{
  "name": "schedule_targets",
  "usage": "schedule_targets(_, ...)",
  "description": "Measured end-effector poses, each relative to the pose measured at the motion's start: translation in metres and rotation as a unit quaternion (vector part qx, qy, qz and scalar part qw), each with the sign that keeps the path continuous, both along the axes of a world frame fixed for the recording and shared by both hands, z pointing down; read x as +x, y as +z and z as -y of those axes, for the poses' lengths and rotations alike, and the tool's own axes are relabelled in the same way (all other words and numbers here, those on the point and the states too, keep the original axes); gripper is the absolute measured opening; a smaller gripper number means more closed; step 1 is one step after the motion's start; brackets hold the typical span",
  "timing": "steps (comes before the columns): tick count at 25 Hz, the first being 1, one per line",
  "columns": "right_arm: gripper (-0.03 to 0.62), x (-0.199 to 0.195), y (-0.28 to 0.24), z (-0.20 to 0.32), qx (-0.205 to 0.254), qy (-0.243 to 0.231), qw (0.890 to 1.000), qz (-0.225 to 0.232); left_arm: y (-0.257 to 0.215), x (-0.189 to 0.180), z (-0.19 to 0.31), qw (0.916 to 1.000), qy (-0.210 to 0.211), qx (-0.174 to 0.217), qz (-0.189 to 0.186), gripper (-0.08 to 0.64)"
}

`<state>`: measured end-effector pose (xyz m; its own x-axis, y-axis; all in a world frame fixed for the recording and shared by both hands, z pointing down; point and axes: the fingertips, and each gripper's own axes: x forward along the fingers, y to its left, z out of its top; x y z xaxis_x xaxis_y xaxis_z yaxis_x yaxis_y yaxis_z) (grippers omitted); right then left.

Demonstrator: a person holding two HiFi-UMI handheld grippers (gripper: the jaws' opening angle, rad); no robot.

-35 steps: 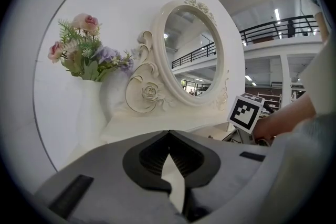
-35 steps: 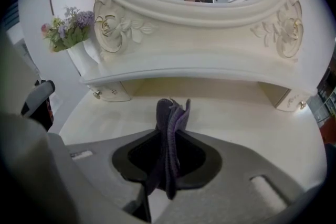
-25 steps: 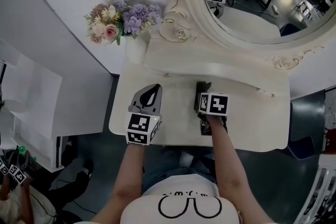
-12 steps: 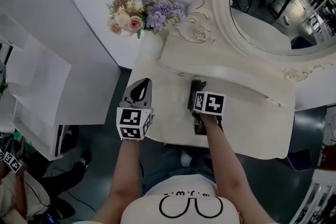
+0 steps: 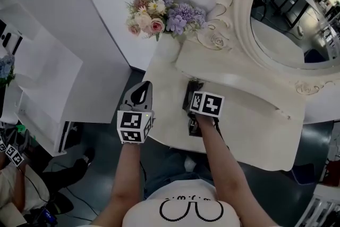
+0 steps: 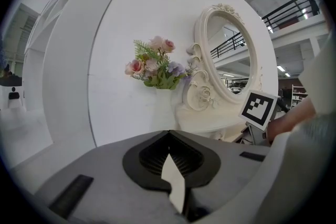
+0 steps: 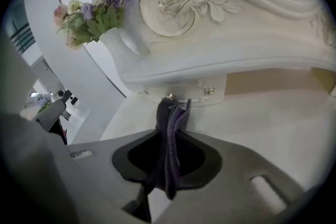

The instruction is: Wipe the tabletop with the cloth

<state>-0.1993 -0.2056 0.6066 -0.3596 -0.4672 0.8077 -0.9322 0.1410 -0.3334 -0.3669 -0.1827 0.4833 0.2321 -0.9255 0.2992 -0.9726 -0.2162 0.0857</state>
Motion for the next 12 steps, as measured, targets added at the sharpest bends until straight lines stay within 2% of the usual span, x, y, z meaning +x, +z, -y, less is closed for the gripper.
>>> schedule_targets(7,0.081,-0.044,0.002,0.008,-0.002,-0.002,0.999,0.036,0.005,-0.022,-0.006,0.9998,-0.019,-0.008,0.004,-0.002)
schedule_targets(12,0.081,-0.077,0.002,0.015,0.002,-0.019,0.999,0.04,0.009,-0.038,-0.015,0.9992,-0.036,-0.013,0.006,-0.002)
